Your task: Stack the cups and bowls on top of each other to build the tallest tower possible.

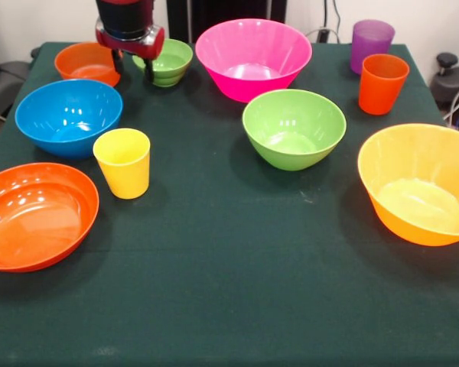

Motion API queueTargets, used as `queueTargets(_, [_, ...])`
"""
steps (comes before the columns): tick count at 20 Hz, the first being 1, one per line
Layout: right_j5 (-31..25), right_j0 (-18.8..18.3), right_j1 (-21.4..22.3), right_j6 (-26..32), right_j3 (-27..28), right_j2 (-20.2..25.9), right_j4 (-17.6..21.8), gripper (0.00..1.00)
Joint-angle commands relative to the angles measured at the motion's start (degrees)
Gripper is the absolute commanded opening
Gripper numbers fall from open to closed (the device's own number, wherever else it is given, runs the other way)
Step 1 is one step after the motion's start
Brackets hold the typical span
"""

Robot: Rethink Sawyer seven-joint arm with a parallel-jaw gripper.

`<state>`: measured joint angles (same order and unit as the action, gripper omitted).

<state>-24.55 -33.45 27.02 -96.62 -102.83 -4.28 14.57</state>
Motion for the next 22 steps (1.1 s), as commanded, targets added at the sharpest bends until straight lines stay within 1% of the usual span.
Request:
queueTargets(1, [-1.1,0.2,4.7,-1.2,-1.0,3.9,2.1,1.0])
queueTargets(5, [-0.9,-0.3,4.9,-1.2,-1.7,4.1,2.2,1.0])
queueTargets(14, [2.0,-0.5,4.3,-2.8,-4.2,4.2,2.6,1.0])
queueTargets(20, [5.6,-1.0,1.4,-4.2,-4.9,4.1,3.1,1.0])
queueTargets(22, [6.2,-1.9,0.7,-3.8,-5.2,4.4,3.3,1.0])
